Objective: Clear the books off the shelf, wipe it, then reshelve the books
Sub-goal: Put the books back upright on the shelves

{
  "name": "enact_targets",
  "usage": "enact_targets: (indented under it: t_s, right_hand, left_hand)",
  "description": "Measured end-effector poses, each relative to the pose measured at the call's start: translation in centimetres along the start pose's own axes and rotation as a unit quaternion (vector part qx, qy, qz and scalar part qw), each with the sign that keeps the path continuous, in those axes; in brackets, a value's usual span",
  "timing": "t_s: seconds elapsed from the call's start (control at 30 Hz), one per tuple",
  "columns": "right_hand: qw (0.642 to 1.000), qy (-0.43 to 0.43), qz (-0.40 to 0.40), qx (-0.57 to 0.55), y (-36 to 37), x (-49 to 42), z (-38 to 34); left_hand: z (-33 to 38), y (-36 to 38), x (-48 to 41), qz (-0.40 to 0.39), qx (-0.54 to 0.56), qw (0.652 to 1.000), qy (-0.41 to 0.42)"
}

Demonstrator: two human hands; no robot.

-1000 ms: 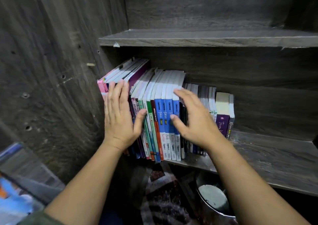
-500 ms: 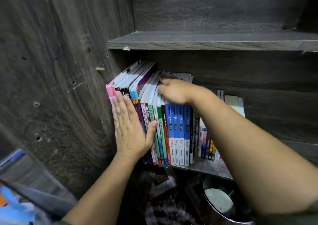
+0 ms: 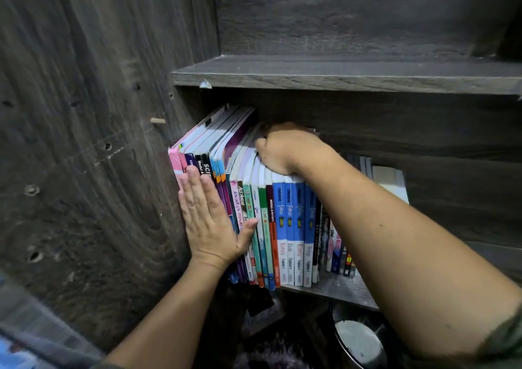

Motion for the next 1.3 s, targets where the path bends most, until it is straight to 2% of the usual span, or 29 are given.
enact_targets:
  t_s: [0.2, 0.37, 0.5, 0.67, 0.77, 0.93, 0.97, 1.03, 1.1, 1.2, 1.3]
  right_hand:
    - [0.997, 0.006, -0.045, -0.060, 1.0, -1.2, 1.4]
    - [0.978, 0.021, -0.071, -0.197, 1.6, -1.9, 2.4]
    - [0.984, 0.009, -0.064, -0.164, 1.2, -1.9, 2.0]
    - [0.987, 0.039, -0.054, -0.144, 1.6, -3.3, 1.6]
    - [0.986, 0.061, -0.046, -0.151, 2.0, -4.1, 1.6]
    - [0.987, 0.041, -0.040, -0.151, 0.8, -1.5, 1.7]
    - [0.989, 0.041, -0.025, -0.138, 0.4, -0.3, 2.4]
    - [0.991, 0.056, 0.057, -0.109, -0.3, 2.9, 4.3]
    - [0.982, 0.095, 0.149, -0.071, 0.5, 6.8, 6.6]
    - [0.967, 0.185, 0.175, 0.017, 4.6, 12.0, 9.5]
    - [0.945, 0.258, 0.193, -0.053, 7.6, 14.2, 11.2]
  left_hand:
    - [0.5, 0.0, -0.3, 0.017, 0.009, 1.000, -0.009]
    - [0.3, 0.5, -0.2, 0.034, -0.003, 0.999, -0.009]
    - [0.3, 0.3, -0.2, 0.042, -0.018, 0.999, -0.002]
    - [2.0, -0.7, -1.7, 0.091, -0.004, 0.996, 0.011]
    - [2.9, -0.5, -2.4, 0.067, -0.031, 0.997, 0.022]
    - [3.0, -0.8, -2.2, 0.062, -0.042, 0.997, 0.002]
    - [3.1, -1.1, -2.3, 0.066, -0.036, 0.997, -0.004]
    - [3.9, -1.9, -2.8, 0.071, -0.022, 0.997, -0.009]
    - [6.1, -2.6, -3.3, 0.070, -0.023, 0.997, 0.032]
    - [10.7, -2.6, -3.2, 0.031, -0.025, 0.993, 0.114]
    - [12.8, -1.2, -2.5, -0.019, -0.031, 0.994, 0.107]
Point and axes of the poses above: each hand's wrist, its own x-axis away from the middle knuckle, its own y-axis out of the palm, z = x × y, the point moved 4 cm from there along -x, towards the middle knuckle, and after that the axes turned 3 degrees about -x, right-handed, at the moved point
